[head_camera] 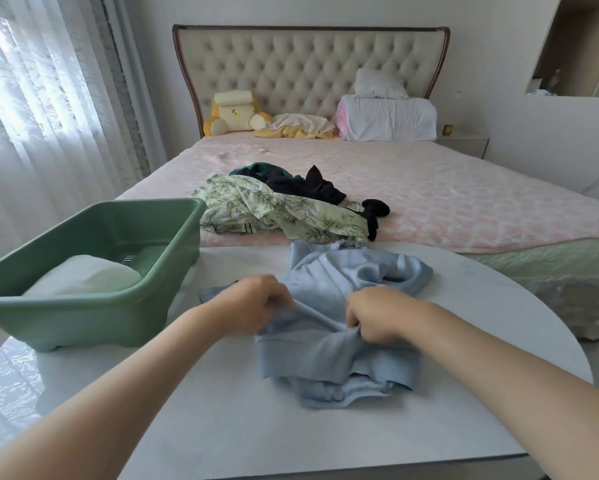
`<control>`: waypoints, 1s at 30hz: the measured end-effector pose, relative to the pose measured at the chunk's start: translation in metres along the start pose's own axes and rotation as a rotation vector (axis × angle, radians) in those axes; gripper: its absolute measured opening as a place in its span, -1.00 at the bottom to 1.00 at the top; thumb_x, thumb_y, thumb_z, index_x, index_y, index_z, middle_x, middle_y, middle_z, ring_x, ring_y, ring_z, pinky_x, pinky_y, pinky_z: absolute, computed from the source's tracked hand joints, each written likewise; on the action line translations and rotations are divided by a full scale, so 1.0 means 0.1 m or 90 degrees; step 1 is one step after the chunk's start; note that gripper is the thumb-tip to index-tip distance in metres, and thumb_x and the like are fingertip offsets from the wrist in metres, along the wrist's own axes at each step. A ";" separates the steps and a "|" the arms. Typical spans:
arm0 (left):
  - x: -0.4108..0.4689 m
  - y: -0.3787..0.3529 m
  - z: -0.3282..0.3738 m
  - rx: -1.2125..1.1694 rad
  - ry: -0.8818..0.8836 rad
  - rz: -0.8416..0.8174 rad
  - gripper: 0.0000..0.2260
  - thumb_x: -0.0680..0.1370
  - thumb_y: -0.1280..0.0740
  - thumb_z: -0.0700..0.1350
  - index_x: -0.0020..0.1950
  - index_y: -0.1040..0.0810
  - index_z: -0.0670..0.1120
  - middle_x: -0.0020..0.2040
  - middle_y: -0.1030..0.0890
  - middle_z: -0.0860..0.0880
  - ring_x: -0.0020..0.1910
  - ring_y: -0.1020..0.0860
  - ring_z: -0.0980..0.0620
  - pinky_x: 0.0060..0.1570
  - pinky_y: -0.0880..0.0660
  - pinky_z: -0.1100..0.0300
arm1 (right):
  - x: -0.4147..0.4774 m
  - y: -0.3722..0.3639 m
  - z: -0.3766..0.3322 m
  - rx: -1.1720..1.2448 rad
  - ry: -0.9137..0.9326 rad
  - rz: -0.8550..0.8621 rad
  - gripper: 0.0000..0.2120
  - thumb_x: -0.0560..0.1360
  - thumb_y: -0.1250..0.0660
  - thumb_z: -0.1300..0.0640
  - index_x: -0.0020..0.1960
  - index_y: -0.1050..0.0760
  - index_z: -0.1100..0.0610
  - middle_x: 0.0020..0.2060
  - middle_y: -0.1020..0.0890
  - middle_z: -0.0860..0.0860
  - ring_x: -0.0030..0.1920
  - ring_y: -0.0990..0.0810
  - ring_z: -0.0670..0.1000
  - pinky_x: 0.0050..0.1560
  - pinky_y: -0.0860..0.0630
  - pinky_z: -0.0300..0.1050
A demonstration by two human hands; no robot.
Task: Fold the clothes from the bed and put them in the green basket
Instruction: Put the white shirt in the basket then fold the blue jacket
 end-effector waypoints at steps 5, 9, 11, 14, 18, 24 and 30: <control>0.08 -0.01 -0.23 0.034 0.057 0.118 -0.52 0.47 -0.21 -0.36 0.33 -0.44 0.00 0.27 -0.42 -0.03 0.27 -0.40 -0.07 0.17 -0.43 0.05 | -0.05 0.08 0.15 -0.161 -0.130 -0.158 -0.84 0.54 -0.26 0.23 -0.22 -0.41 0.12 -0.30 -0.44 -0.01 -0.31 -0.44 0.05 -0.22 -0.42 -0.08; 0.09 -0.20 -0.28 0.115 0.107 -0.052 -0.52 0.55 -0.33 0.05 0.45 -0.32 0.25 0.29 -0.47 0.05 0.22 -0.50 -0.05 0.07 -0.45 0.11 | 0.04 0.26 -0.07 -0.148 -0.097 0.018 -0.93 0.56 -0.22 0.24 -0.02 -0.46 0.13 -0.15 -0.50 0.00 -0.14 -0.52 0.07 -0.11 -0.42 -0.06; 0.12 -0.23 -0.31 0.115 0.123 -0.078 -0.51 0.54 -0.36 0.10 0.45 -0.34 0.28 0.26 -0.47 0.01 0.15 -0.50 -0.05 0.04 -0.45 0.13 | 0.16 0.23 -0.16 -0.026 -0.055 0.100 -0.79 0.55 -0.21 0.20 0.12 -0.53 0.03 0.03 -0.54 -0.01 0.07 -0.55 0.09 0.03 -0.45 -0.02; 0.17 -0.17 -0.32 0.112 0.122 -0.065 -0.67 0.58 -0.28 -0.05 0.32 -0.51 0.24 0.21 -0.57 0.01 0.04 -0.52 -0.03 -0.08 -0.43 0.17 | 0.29 0.07 -0.27 0.142 0.033 0.093 -0.55 0.55 -0.30 0.01 0.42 -0.34 -0.08 0.42 -0.33 -0.01 0.39 -0.37 0.04 0.27 -0.32 0.02; 0.20 0.21 -0.40 0.335 0.227 0.142 -0.63 0.60 -0.18 -0.19 0.28 -0.55 0.17 0.24 -0.43 -0.06 0.16 -0.53 -0.14 -0.13 -0.43 0.08 | 0.39 -0.09 -0.26 0.217 0.021 0.001 -0.07 0.45 -0.38 -0.31 0.63 0.03 -0.10 0.62 0.02 -0.05 0.59 -0.09 0.03 0.51 -0.19 0.10; 0.22 0.19 -0.53 0.407 0.210 0.133 -0.55 0.55 -0.27 -0.13 0.43 -0.40 0.12 0.44 -0.26 -0.12 0.39 -0.25 -0.16 0.28 -0.29 0.01 | 0.46 -0.05 -0.33 0.276 0.043 0.000 -0.20 0.54 -0.29 -0.30 0.64 -0.05 -0.07 0.61 -0.15 -0.07 0.58 -0.17 0.00 0.51 -0.19 -0.06; 0.16 -0.21 -0.18 0.080 0.136 -0.142 -0.54 0.50 -0.25 0.35 0.36 -0.44 0.23 0.36 -0.40 0.02 0.36 -0.38 -0.06 0.29 -0.37 0.02 | 0.53 -0.26 -0.24 0.206 -0.031 -0.079 -0.21 0.47 -0.05 -0.53 0.61 0.02 -0.28 0.64 0.13 -0.03 0.62 0.18 0.04 0.55 0.10 0.32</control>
Point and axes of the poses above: each hand's wrist, its own x-axis towards the middle knuckle, its own y-axis out of the back of the hand, z = x × y, the point moved 3 cm from there along x, towards the middle knuckle
